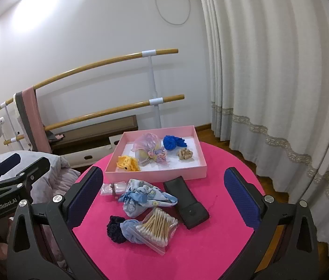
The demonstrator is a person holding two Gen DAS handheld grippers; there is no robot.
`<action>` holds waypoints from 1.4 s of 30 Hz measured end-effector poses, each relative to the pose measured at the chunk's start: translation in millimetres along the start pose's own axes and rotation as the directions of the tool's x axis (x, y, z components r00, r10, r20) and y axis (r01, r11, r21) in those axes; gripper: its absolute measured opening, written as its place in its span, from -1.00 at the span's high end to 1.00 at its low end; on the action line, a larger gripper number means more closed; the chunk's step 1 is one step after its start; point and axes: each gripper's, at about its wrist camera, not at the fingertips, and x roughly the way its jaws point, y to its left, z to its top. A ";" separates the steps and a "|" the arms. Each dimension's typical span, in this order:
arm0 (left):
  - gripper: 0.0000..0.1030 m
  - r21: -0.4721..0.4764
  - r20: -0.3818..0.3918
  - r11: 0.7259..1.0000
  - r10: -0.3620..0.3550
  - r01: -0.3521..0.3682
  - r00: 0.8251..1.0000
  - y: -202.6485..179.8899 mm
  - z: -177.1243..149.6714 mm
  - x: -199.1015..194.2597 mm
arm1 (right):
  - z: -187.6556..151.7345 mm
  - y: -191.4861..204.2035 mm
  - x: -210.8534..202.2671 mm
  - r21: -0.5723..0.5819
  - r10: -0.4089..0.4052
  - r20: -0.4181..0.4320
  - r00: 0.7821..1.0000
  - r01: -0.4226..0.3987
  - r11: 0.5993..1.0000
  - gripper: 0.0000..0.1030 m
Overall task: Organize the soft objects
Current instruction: 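Withdraw both tools from the box toward the remaining pile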
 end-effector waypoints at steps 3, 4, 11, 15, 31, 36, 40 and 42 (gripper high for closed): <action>-1.00 0.000 0.001 1.000 -0.002 0.002 1.000 -0.6 3.0 -3.8 | 0.0 -1.8 -1.8 0.003 0.002 0.000 1.000 -0.002 1.000 -1.00; -1.00 -0.001 0.000 1.000 -0.002 0.002 1.000 -0.4 3.1 -5.0 | 0.0 -1.8 -1.8 0.002 -0.001 0.000 1.000 0.001 1.000 -1.00; -1.00 0.001 -0.002 1.000 -0.002 0.002 1.000 -3.3 4.2 -5.9 | -0.3 -4.4 -1.0 0.004 -0.002 0.000 1.000 0.002 1.000 -1.00; -1.00 0.005 -0.008 1.000 -0.003 0.004 1.000 -6.0 4.9 -3.6 | -0.3 -7.1 -1.1 0.005 -0.006 -0.001 1.000 0.006 1.000 -1.00; -1.00 0.036 -0.189 0.999 -0.014 0.021 0.982 -5.3 -28.8 43.7 | -42.3 -19.7 49.7 0.019 0.016 -0.185 0.983 -0.013 1.000 -1.00; -1.00 0.053 -0.289 0.998 -0.018 0.035 0.957 -6.1 -53.2 72.3 | -74.1 -19.5 74.9 0.045 0.055 -0.289 0.956 -0.044 0.998 -1.00; -1.00 0.042 -0.355 0.997 -0.041 0.059 0.934 -6.7 -70.6 93.9 | -93.0 -20.4 92.9 0.087 0.094 -0.351 0.932 -0.068 0.994 -1.00; -1.00 0.034 -0.371 0.997 -0.052 0.070 0.927 -8.6 -74.3 105.1 | -99.8 -20.4 99.7 0.104 0.110 -0.370 0.922 -0.076 0.992 -1.00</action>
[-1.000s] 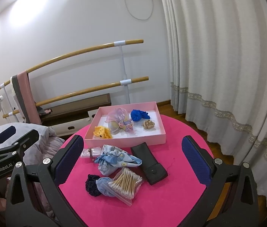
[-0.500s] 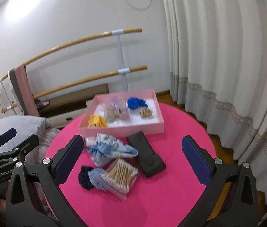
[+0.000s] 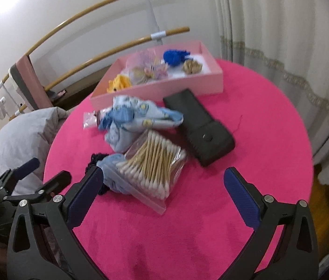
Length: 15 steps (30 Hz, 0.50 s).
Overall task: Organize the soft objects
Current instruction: 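Withdraw both tools from the box toward the remaining pile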
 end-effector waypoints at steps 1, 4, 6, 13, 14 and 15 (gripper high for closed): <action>-1.00 -0.002 -0.010 1.000 -0.010 0.010 1.000 -0.5 0.0 6.3 | -1.3 -0.5 3.5 0.006 0.006 -0.009 1.000 -0.006 1.000 -1.00; -1.00 -0.004 -0.039 1.000 -0.015 0.014 0.999 -2.0 -0.8 27.0 | -2.0 -2.3 11.6 0.021 0.012 -0.027 1.000 -0.011 1.000 -0.99; -0.99 -0.014 -0.061 1.000 -0.019 0.018 0.998 -0.2 -1.6 40.7 | -2.0 -3.5 14.5 0.026 0.012 -0.035 0.999 -0.011 1.000 -0.99; -0.76 -0.036 -0.108 0.999 -0.031 0.027 0.994 0.2 -1.3 80.0 | -2.6 -2.1 27.7 0.042 0.020 -0.062 0.998 -0.018 0.999 -0.90; -0.65 -0.035 -0.103 0.999 -0.030 0.026 0.994 -0.4 -1.2 81.3 | -3.0 -1.0 29.9 0.045 0.027 -0.065 0.998 -0.024 0.999 -0.87; -0.46 -0.025 -0.099 0.999 -0.032 0.030 0.995 -1.5 -0.3 81.6 | -3.1 0.3 31.7 0.047 0.031 -0.067 0.997 -0.028 0.998 -0.82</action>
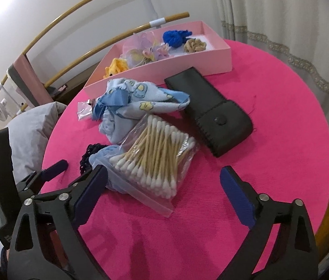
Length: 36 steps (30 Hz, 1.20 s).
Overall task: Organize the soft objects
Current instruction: 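Withdraw both tools from the box toward the remaining pile, then grasp the navy crocheted scrunchie with the left tool while the right tool grasps the cotton-swab bag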
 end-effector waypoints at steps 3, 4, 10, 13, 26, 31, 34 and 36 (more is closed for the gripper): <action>-0.04 0.033 0.009 0.999 -0.015 0.015 1.000 -1.3 1.9 -3.3 | 0.2 3.2 6.7 0.012 0.017 -0.007 1.000 -0.017 1.000 -0.70; 0.00 0.049 0.015 0.999 -0.006 0.006 1.000 -2.3 2.4 -3.5 | 0.2 3.4 9.3 0.019 0.026 -0.011 1.000 -0.026 0.999 -0.66; -0.41 0.073 0.040 0.997 0.034 -0.037 0.999 -9.2 1.1 -6.7 | 0.4 1.7 22.7 0.070 0.068 -0.015 0.998 -0.066 0.995 -0.56; -0.36 0.063 0.035 0.998 0.010 -0.012 0.999 -10.3 0.8 -1.2 | 2.1 -0.8 27.7 0.096 0.083 -0.007 0.997 -0.082 0.992 -0.52; 0.15 0.077 0.030 0.997 -0.016 0.014 0.999 -13.1 1.5 -1.4 | 1.4 -14.0 28.4 0.169 0.126 0.019 0.992 -0.127 0.977 -0.19; 0.28 0.071 0.036 0.997 -0.040 0.037 0.999 -19.4 -0.4 2.6 | 5.8 -7.3 36.6 0.145 0.091 0.027 0.996 -0.094 0.985 -0.23; 0.64 0.070 0.020 0.995 -0.071 0.070 0.997 -18.4 -1.6 0.2 | 6.5 -4.9 37.7 0.110 0.060 0.019 0.998 -0.062 0.992 0.05; 0.77 0.075 0.018 0.995 -0.075 0.073 0.997 -18.2 -2.0 -2.5 | 4.3 -4.7 35.5 0.096 0.052 0.014 0.999 -0.053 0.994 0.13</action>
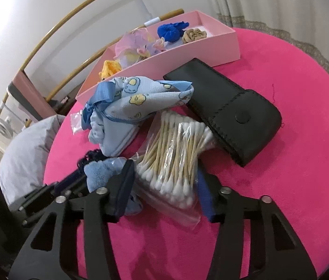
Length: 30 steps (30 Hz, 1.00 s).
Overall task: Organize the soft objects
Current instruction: 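Grasp the navy crocheted scrunchie with the left tool while the right tool grasps the cotton-swab bag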
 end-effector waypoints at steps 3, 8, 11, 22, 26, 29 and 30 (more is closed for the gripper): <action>0.82 -0.011 -0.001 1.000 -0.007 0.007 1.000 9.2 3.9 -6.2 | -4.0 -0.8 -7.1 -0.017 -0.016 0.003 1.000 0.016 1.000 0.15; 0.83 -0.034 0.007 0.999 0.002 -0.002 1.000 21.4 1.6 -19.3 | -7.6 -8.2 -19.4 -0.021 -0.040 0.016 0.999 0.040 0.999 0.15; 0.83 -0.044 0.013 0.999 0.003 -0.002 1.000 26.0 0.5 -29.3 | -8.7 -10.3 -27.7 -0.022 -0.037 0.027 0.999 0.037 0.999 0.15; 0.83 -0.026 0.079 0.999 0.036 -0.034 0.996 18.5 0.4 -64.5 | -7.7 8.4 -51.7 -0.087 -0.020 0.070 0.997 0.026 0.996 0.15; 0.83 -0.016 0.098 0.999 0.046 -0.045 0.994 17.3 4.5 -73.0 | -4.9 12.1 -59.7 -0.106 -0.016 0.085 0.996 0.025 0.994 0.15; 0.83 -0.010 0.114 0.999 0.053 -0.052 0.992 16.9 8.5 -81.7 | -0.8 14.8 -66.4 -0.120 -0.011 0.098 0.995 0.023 0.993 0.15; 0.83 -0.008 0.121 0.998 0.055 -0.055 0.991 16.4 10.3 -83.8 | 1.3 16.3 -68.8 -0.128 -0.011 0.103 0.995 0.024 0.992 0.15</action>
